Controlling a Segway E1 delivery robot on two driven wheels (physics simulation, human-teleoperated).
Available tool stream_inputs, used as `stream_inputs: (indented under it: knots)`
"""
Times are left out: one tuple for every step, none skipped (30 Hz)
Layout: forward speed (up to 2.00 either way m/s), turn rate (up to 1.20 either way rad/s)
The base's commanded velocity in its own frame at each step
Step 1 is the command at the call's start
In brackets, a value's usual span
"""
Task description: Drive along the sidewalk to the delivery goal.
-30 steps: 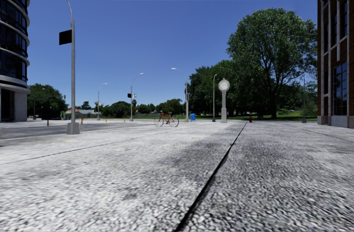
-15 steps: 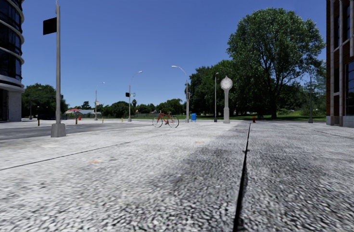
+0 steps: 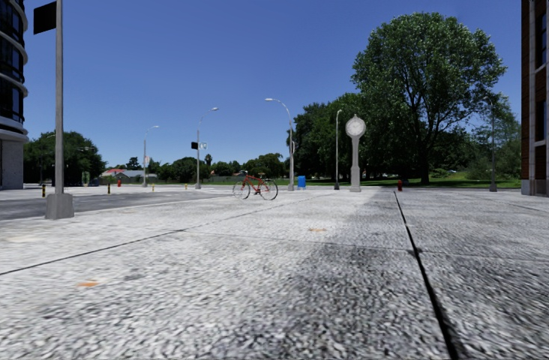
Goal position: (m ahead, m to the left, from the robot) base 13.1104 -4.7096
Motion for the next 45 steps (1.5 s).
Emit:
stream_inputs:
  knots:
    - [2.0,0.0]
    - [2.0,0.0]
    - [2.0,0.0]
    - [2.0,0.0]
    - [2.0,0.0]
    - [2.0,0.0]
    - [2.0,0.0]
    - [2.0,0.0]
    - [2.0,0.0]
    - [2.0,0.0]
    - [2.0,0.0]
    - [2.0,0.0]
    - [2.0,0.0]
    - [2.0,0.0]
    - [2.0,0.0]
    - [2.0,0.0]
    - [2.0,0.0]
    - [2.0,0.0]
    - [2.0,0.0]
    - [2.0,0.0]
    - [2.0,0.0]
    - [2.0,0.0]
    - [2.0,0.0]
    - [2.0,0.0]
    - [2.0,0.0]
    - [2.0,0.0]
    - [2.0,0.0]
    - [2.0,0.0]
    - [2.0,0.0]
    - [2.0,0.0]
    - [2.0,0.0]
    - [2.0,0.0]
    - [2.0,0.0]
    - [2.0,0.0]
    - [2.0,0.0]
    - [2.0,0.0]
    - [2.0,0.0]
    - [2.0,0.0]
    - [2.0,0.0]
    - [2.0,0.0]
    - [2.0,0.0]
    - [2.0,0.0]
    - [2.0,0.0]
    - [2.0,0.0]
    - [2.0,0.0]
